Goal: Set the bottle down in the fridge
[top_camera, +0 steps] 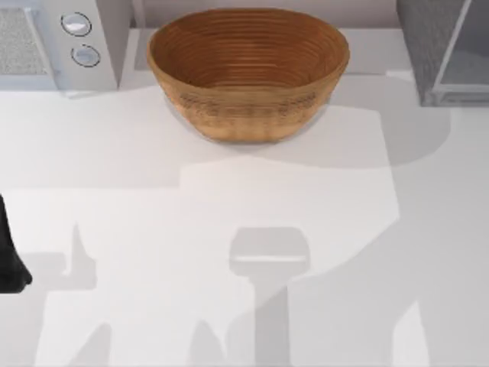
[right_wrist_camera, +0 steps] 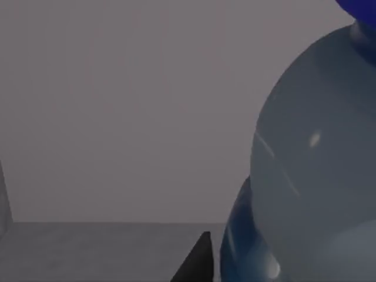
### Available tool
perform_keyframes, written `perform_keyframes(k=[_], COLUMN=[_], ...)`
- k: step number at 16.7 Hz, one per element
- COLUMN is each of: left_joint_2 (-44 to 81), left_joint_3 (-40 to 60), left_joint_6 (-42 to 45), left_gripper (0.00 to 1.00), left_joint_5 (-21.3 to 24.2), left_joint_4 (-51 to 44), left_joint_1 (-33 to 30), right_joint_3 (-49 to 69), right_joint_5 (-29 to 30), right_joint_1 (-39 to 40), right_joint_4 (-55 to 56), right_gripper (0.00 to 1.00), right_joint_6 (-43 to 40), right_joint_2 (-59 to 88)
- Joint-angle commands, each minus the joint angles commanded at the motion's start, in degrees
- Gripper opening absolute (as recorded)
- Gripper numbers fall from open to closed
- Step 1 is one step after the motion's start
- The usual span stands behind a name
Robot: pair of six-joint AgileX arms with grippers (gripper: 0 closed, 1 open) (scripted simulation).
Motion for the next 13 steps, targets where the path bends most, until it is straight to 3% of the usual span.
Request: perform_keyframes(k=[10,13], left_joint_2=[0.00,0.00], left_joint_3=[0.00,0.00], left_joint_6=[0.00,0.00], left_gripper=[1.00,1.00], left_joint_5=[0.00,0.00], left_joint_4=[0.00,0.00], left_joint_1=[0.00,0.00], right_joint_3=[0.00,0.00], right_joint_5=[0.00,0.00], right_joint_1=[0.00,0.00], right_joint_4=[0.00,0.00], right_gripper=[0.98,1.00], right_joint_6=[0.00,0.00], right_joint_2=[0.00,0.00])
